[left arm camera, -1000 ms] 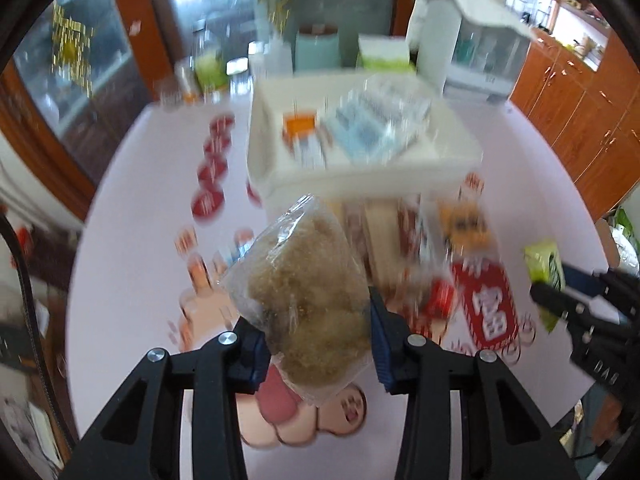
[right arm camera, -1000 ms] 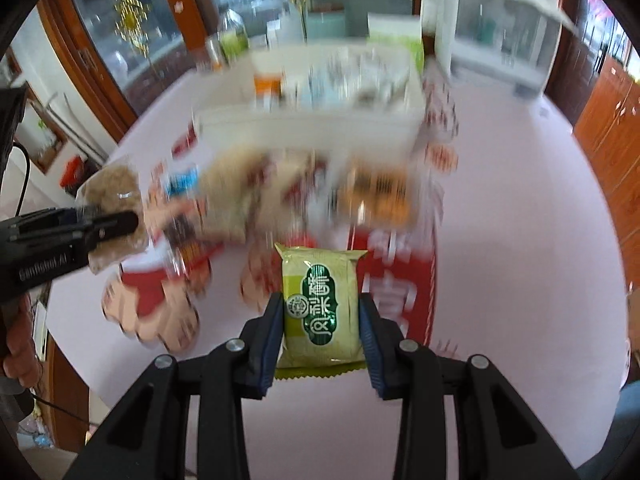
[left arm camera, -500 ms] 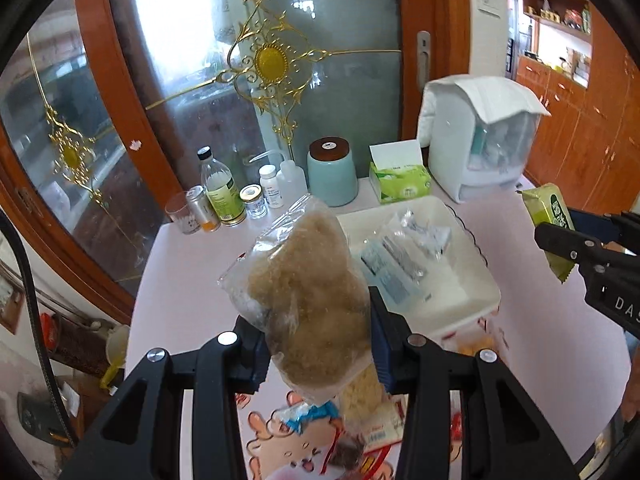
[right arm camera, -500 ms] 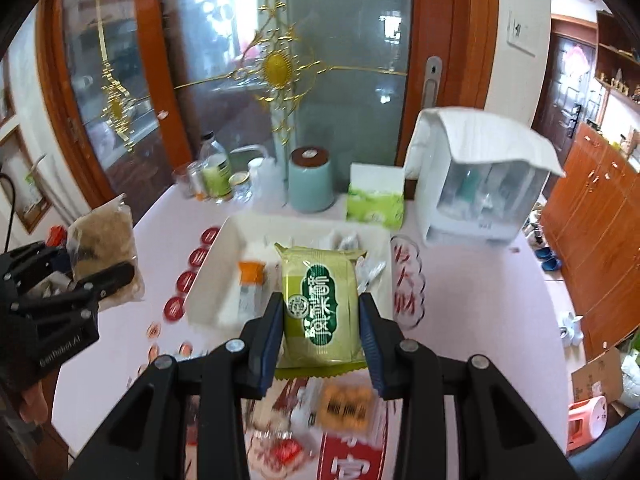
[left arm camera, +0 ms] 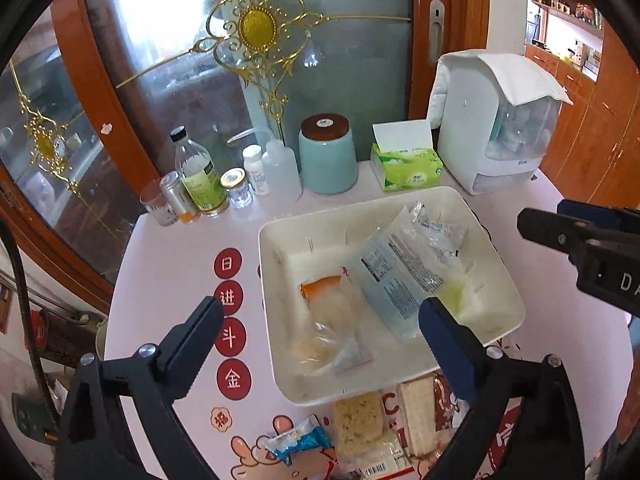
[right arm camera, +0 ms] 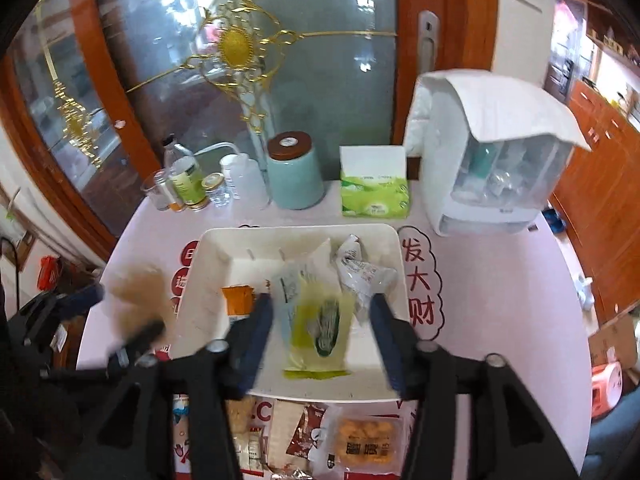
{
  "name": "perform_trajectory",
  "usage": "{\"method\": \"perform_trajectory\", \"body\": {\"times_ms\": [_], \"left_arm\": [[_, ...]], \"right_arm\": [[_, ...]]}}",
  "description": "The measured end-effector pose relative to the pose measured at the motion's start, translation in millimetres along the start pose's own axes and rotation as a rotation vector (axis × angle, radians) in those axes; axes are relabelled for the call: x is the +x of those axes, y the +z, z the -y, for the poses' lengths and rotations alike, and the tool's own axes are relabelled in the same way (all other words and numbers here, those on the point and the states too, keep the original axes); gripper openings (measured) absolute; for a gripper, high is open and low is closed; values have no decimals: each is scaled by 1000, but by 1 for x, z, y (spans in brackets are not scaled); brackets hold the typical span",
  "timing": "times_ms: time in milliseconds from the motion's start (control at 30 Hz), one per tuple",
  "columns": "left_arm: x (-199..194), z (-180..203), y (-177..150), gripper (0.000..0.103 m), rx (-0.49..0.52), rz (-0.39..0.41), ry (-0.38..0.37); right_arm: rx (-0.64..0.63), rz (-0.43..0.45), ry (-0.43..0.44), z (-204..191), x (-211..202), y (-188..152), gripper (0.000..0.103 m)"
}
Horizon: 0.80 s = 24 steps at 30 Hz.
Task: Organize snacks
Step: 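Place both snacks into the white tray and open both tools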
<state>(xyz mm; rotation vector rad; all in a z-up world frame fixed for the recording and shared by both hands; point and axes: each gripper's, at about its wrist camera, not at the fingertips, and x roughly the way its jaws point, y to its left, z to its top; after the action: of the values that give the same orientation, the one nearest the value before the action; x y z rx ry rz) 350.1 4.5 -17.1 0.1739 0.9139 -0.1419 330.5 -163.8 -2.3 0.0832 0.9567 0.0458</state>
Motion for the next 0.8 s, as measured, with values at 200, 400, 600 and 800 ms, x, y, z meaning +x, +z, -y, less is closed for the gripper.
{"method": "perform_trajectory", "body": {"times_ms": [200,400,600,800], "left_arm": [[-3,-3,-6,98,-31,-9,-25],[-17,-5,-15,98,-58,16,-16],[-41,-6,-25,98,-77,68,32],[-68,-10,-33,98,-115,121,58]], "right_arm": [[7,-34,1,4,5,-11,75],[5,-32,11,9,-3,-24,75],[-9,-2,23,7,-23,-33,75],[-45,38,5,-1,-46,-42,75]]}}
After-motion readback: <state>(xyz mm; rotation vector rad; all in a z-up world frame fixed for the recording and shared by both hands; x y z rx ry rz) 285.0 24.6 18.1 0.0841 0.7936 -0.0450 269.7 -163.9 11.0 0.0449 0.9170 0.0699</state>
